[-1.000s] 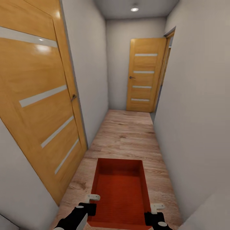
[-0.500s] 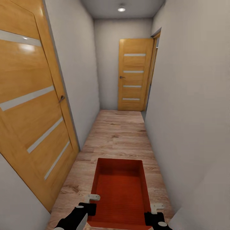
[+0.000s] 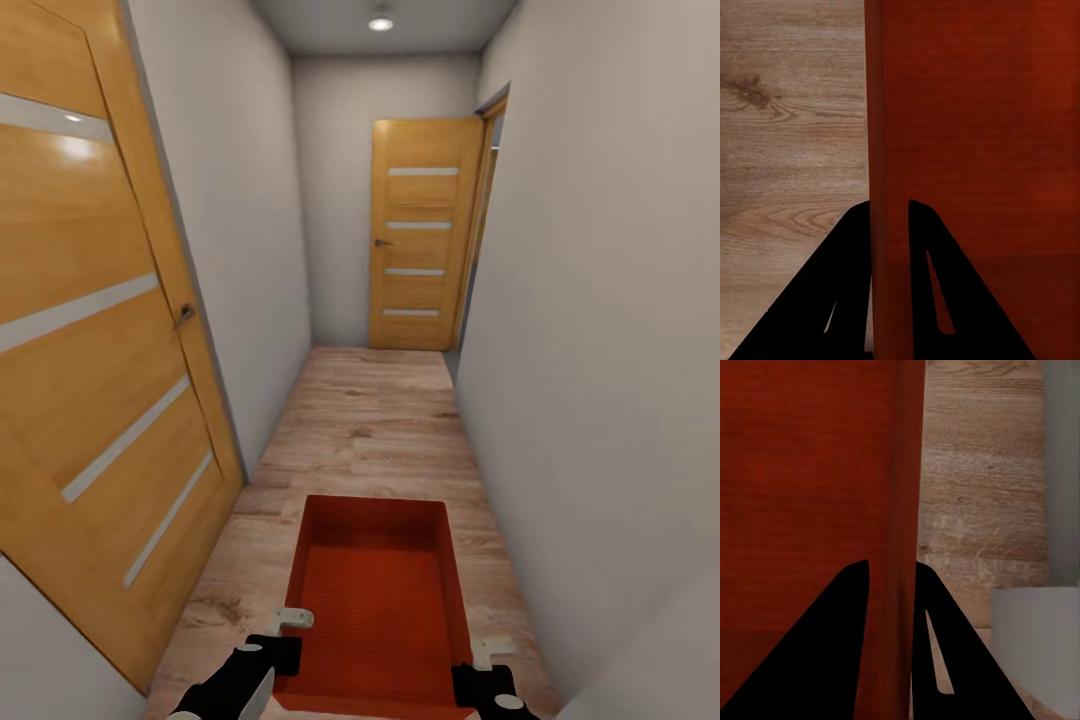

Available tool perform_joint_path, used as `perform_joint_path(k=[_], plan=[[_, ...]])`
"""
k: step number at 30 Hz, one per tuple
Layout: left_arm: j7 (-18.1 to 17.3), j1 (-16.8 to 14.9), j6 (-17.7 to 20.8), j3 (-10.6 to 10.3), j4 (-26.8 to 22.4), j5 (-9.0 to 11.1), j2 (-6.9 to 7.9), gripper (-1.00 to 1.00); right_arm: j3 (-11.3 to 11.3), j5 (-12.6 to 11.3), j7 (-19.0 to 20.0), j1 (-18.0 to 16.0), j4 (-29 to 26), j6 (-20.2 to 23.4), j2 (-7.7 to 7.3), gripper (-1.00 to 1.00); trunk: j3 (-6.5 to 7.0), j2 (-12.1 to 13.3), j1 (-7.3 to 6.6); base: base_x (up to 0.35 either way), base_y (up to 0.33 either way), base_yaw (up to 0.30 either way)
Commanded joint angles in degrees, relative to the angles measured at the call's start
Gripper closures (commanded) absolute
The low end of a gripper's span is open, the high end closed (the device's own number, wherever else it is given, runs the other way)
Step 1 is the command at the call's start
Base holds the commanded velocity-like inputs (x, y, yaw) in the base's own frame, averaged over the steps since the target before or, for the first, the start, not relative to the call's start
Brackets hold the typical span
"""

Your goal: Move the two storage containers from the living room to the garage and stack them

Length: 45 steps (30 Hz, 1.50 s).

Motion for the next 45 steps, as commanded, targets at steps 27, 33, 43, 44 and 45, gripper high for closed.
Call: perform_joint_path(k=[27, 33, 43, 44, 45], plan=[[0.40, 0.01, 0.51, -1.28, 0.15, 0.55, 0.01, 1.00, -0.37, -0.16, -0.94, -0.09, 0.03, -0.51, 0.34, 1.00, -0.07, -0.05, 0.04, 0.323, 0.000, 0.000], [0.40, 0.01, 0.51, -1.28, 0.16, 0.56, 0.01, 1.00, -0.41, -0.15, -0.86, -0.09, 0.03, -0.52, 0.19, 1.00, -0.07, -0.05, 0.04, 0.323, 0.000, 0.000], [0.40, 0.01, 0.47, -1.23, 0.16, 0.56, 0.01, 1.00, -0.37, -0.11, -0.85, -0.09, 0.04, -0.57, 0.57, 1.00, -0.07, -0.05, 0.04, 0.323, 0.000, 0.000], [0.40, 0.01, 0.45, -1.25, 0.13, 0.56, 0.01, 1.00, -0.35, -0.11, -0.83, -0.09, 0.03, -0.55, 0.58, 1.00, -0.07, -0.05, 0.04, 0.323, 0.000, 0.000], [0.40, -0.02, 0.43, -1.24, 0.13, 0.55, 0.01, 1.00, -0.30, -0.08, -0.80, -0.09, 0.03, -0.55, 0.59, 1.00, -0.07, -0.05, 0.04, 0.323, 0.000, 0.000]])
